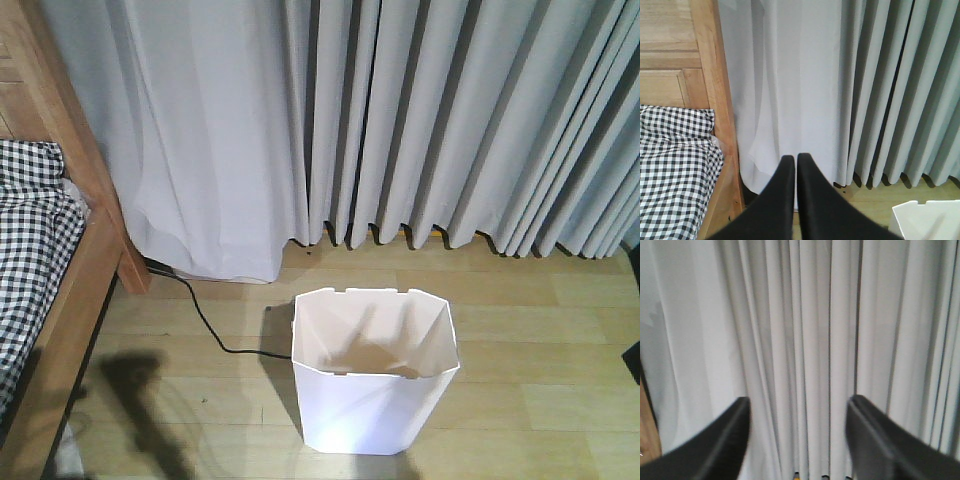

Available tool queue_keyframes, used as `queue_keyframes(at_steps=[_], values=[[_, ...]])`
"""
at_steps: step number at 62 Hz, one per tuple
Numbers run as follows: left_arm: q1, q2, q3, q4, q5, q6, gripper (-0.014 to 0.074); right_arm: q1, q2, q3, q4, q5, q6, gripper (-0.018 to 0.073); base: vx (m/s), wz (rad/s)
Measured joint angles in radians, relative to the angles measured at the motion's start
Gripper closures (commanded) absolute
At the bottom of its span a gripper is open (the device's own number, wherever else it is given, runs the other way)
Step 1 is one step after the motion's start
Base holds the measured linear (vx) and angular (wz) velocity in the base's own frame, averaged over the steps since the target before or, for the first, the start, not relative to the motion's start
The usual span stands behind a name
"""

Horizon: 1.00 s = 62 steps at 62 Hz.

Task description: Move trash bin to bedside with robot

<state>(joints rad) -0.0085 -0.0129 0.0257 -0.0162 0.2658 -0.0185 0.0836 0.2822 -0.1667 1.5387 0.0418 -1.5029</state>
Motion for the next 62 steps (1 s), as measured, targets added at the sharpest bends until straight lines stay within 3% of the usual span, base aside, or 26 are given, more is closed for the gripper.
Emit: queue_keyframes(at_steps=[11, 62], values=[[0.000, 0.000, 0.000, 0.000, 0.000, 0.000, 0.0602, 0.000, 0.000, 0.020, -0.009, -0.007, -0.015, 0.0575, 0.00, 0.00], [0.000, 0.000, 0.000, 0.000, 0.000, 0.000, 0.0602, 0.000, 0.000, 0.020, 0.013, -0.068, -0.026, 0.0568, 0.00, 0.00]])
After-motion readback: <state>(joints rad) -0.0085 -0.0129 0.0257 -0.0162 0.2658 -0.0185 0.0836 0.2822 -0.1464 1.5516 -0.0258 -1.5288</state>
